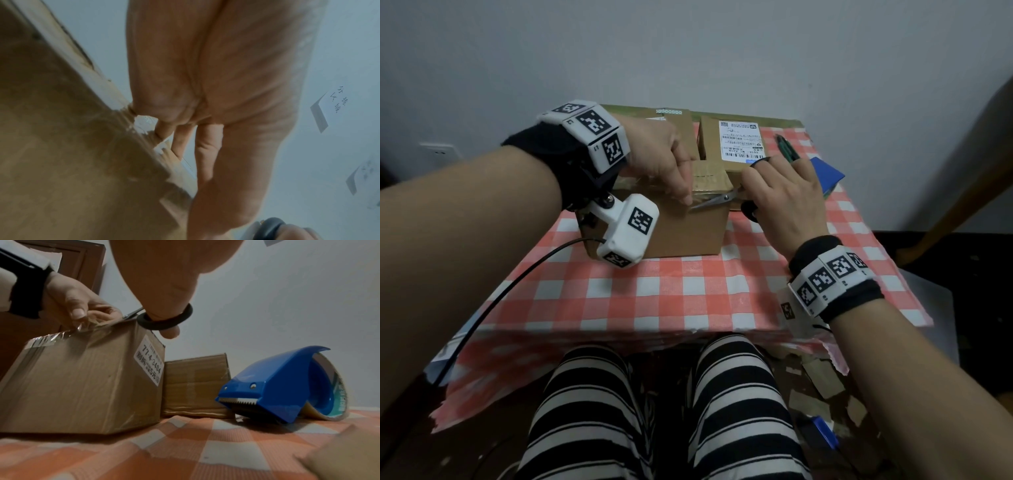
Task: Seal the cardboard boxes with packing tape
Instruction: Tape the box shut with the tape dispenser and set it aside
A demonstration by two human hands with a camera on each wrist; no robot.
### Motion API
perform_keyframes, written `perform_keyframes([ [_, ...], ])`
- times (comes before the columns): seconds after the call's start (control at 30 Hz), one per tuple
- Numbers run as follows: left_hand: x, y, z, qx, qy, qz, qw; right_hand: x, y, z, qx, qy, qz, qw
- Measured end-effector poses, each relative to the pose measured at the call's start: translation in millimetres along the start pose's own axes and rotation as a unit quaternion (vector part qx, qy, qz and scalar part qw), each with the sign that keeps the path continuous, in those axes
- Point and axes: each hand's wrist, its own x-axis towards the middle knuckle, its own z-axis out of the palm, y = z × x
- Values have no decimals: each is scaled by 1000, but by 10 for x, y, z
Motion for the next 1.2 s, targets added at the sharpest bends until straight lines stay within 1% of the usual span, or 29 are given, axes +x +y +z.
perform_keyframes([
  [0.1,-5,-6,5,2,2,1,1000,14,-33,-1,-22,-7,13,1000],
  [0.33,-5,-7,24,17,33,-14,999,32,-48,-32,-35,-23,21,999],
  [0.7,-11,-17,31,7,33,-16,999,37,-76,-100,-80,-31,27,996],
  [0.97,-22,-8,12,25,27,-9,999,38,-145,-99,-78,-30,34,996],
  [1.07,-17,-13,17,16,38,-14,999,38,-153,-90,-75,-24,37,996],
  [1.2,-21,-20,15,2,36,-14,999,44,-148,-96,-68,-25,37,997],
])
